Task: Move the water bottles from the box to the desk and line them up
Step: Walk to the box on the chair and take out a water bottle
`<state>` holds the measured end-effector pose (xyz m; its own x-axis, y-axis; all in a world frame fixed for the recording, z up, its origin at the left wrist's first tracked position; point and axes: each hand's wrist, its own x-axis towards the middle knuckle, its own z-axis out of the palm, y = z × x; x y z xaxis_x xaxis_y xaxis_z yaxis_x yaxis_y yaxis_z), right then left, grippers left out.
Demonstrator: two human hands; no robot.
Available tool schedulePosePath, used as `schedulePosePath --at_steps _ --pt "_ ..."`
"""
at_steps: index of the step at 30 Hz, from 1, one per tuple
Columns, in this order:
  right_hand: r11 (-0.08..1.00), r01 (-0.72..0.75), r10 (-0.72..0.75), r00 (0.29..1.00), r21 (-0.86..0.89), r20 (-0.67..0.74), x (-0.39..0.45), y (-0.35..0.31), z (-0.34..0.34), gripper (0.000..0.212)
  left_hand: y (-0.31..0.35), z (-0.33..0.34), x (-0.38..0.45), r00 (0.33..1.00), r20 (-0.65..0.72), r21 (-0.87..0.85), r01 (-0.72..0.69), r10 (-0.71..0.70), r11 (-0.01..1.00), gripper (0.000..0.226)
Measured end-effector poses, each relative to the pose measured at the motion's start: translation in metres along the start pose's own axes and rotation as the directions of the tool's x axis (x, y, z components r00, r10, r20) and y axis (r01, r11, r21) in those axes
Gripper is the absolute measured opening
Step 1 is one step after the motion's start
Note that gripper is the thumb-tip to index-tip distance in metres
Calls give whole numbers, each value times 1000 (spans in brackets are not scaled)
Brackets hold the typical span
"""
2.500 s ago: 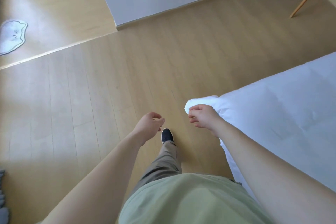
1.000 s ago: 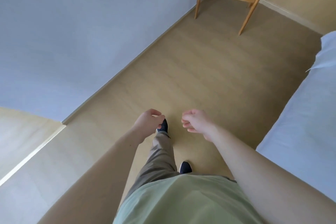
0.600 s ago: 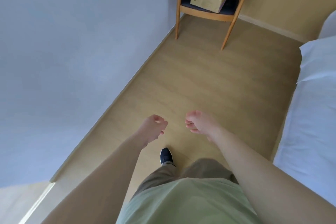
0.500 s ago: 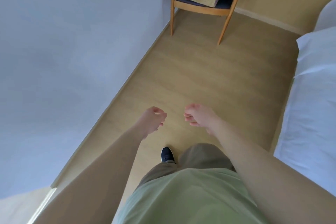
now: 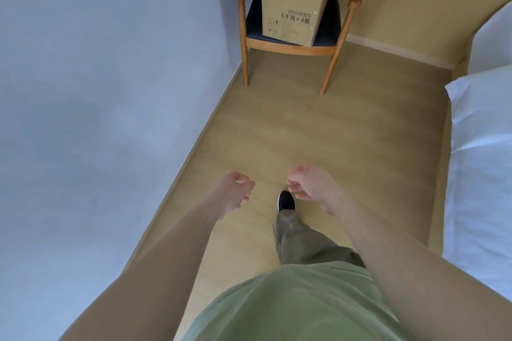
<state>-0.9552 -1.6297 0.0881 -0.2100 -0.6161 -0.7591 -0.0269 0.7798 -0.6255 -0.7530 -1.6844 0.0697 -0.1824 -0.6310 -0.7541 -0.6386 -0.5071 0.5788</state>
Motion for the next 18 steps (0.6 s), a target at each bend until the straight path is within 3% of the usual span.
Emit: schedulePosePath --at_steps 10,18 --pt "999 15 -13 999 -48 38 132 -133 -71 23 161 -22 113 1000 6 17 1 -1 1000 33" --pt "999 -2 4 998 -32 57 181 -203 -85 24 236 -54 161 1000 9 29 -15 15 999 30"
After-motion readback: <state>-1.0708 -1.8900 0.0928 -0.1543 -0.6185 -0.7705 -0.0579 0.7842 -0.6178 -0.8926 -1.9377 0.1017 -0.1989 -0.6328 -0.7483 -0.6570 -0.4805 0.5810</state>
